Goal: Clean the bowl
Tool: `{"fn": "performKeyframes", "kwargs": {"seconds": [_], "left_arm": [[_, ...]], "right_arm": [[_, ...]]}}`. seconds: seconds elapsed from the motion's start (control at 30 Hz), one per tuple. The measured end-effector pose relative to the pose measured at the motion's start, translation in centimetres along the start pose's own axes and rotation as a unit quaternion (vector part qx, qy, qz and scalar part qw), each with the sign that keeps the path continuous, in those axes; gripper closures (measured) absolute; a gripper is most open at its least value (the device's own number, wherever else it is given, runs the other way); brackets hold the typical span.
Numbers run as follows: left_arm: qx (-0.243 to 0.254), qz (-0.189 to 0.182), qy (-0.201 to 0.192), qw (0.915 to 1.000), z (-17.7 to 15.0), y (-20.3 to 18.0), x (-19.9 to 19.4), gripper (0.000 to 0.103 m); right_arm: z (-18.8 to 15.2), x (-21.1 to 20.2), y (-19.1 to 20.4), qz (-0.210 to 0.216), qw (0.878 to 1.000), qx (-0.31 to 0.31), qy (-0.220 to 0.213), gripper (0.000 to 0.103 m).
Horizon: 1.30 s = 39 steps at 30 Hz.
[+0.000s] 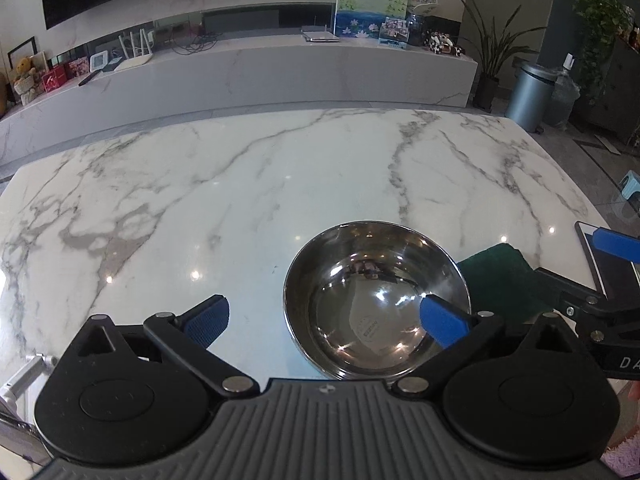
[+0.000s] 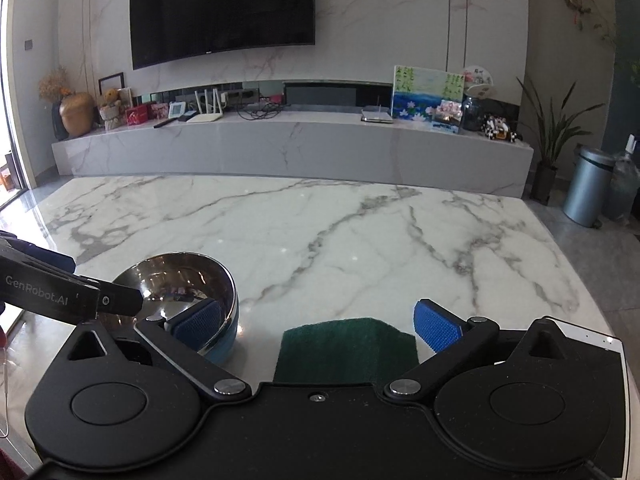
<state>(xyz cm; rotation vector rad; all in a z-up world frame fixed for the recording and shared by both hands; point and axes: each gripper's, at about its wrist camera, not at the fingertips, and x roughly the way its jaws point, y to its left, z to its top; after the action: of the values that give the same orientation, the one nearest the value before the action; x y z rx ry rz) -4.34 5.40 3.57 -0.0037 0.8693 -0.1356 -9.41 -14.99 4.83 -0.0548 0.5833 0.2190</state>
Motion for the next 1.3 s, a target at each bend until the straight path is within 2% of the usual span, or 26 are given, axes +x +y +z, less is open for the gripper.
{"fn": "performKeyframes", "kwargs": {"seconds": [0.43,0.53,0.67,0.87,1.3], "left_arm": [[-0.002,0.066,-0.052,0.9965,-1.7,-1.8,-0.9,0.001],[-0.001,0.063,-0.059,0.9962,-1.8,-1.9,-1.0,0.001],[-0.009,0.032,-0.045,0.9985,-2.0,-1.8,-0.8,0.001],[0.017,0.042,-0.043,0.9981,-2.2,-2.7,-0.5,0.001],[0.015,0.057,-0.037,0.9976,-2.4,-2.5,-0.2,0.001]], "right_arm": [[-1.2,-1.2,0.6,-0.003,1.0,0.015,0.004,0.0],[-1.3,-1.0,0.4,-0.002,1.0,0.023,0.008,0.0],[-1.3,-0.7,0.4,-0.002,1.0,0.025,0.012,0.0],[-1.4,-0.4,0.7,-0.002,1.0,0.023,0.016,0.0],[-1.4,-0.3,1.0,0.0,1.0,0.02,0.018,0.0]]}}
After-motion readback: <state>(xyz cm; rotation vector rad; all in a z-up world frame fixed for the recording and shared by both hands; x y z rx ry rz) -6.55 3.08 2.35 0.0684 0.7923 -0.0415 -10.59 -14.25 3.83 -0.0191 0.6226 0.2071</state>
